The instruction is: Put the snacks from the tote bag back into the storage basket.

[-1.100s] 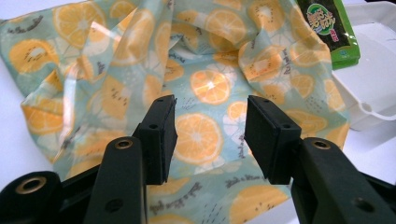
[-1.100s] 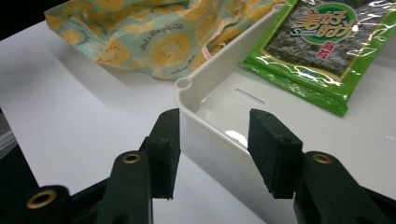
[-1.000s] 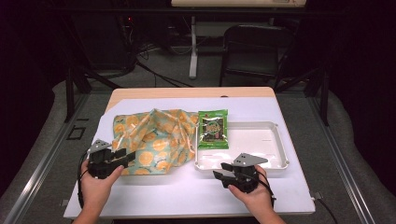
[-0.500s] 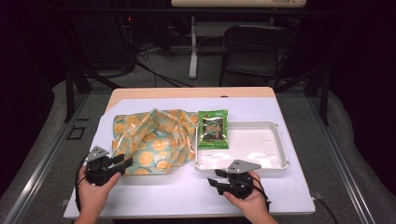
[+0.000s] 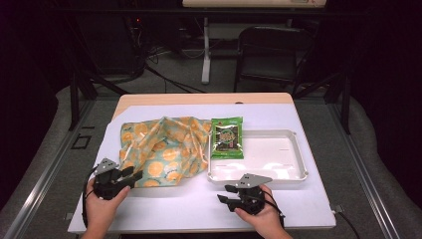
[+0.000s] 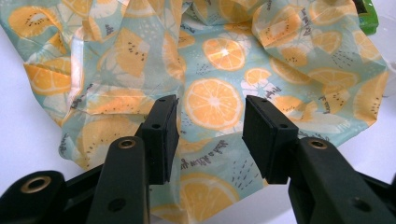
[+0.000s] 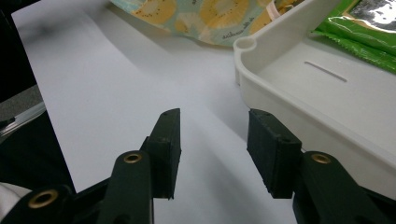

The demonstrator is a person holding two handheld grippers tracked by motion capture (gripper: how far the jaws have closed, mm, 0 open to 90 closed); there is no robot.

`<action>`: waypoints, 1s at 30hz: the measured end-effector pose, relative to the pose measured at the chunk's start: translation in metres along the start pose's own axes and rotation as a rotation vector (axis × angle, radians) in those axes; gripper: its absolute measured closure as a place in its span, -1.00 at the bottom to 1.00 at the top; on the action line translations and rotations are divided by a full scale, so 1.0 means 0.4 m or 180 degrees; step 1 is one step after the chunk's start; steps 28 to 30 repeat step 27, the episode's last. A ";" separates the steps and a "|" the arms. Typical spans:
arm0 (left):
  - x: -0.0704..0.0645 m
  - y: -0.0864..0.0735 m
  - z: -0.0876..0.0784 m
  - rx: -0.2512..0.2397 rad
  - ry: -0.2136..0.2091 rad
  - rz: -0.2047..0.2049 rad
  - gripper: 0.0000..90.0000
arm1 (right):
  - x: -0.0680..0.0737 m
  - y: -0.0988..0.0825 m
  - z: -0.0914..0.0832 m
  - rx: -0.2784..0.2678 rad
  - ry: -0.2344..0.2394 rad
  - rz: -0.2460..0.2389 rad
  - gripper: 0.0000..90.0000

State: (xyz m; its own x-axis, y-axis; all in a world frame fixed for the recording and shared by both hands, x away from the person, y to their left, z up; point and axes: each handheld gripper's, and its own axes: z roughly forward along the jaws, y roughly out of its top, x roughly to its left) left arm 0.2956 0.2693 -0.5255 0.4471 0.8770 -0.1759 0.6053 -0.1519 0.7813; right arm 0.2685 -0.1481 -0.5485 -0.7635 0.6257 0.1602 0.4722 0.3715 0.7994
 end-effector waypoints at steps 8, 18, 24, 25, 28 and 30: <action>-0.002 -0.001 0.001 -0.0007 0.0007 -0.0004 0.22 | 0.001 -0.002 0.005 0.0017 0.0000 -0.0027 0.20; 0.001 -0.004 0.007 0.0004 0.0003 -0.0003 0.22 | -0.001 -0.006 0.012 0.0030 0.0032 -0.0018 0.20; 0.003 -0.004 0.006 -0.0008 0.0002 0.0003 0.22 | -0.002 -0.007 0.010 0.0023 0.0029 -0.0019 0.19; 0.003 -0.003 0.005 -0.0009 0.0001 0.0004 0.22 | -0.002 -0.007 0.010 0.0020 0.0030 -0.0006 0.19; 0.003 -0.001 0.005 -0.0023 -0.0006 -0.0013 0.21 | -0.003 -0.009 0.009 0.0009 0.0027 0.0007 0.19; 0.003 -0.001 0.005 -0.0023 -0.0006 -0.0013 0.21 | -0.003 -0.009 0.009 0.0009 0.0027 0.0007 0.19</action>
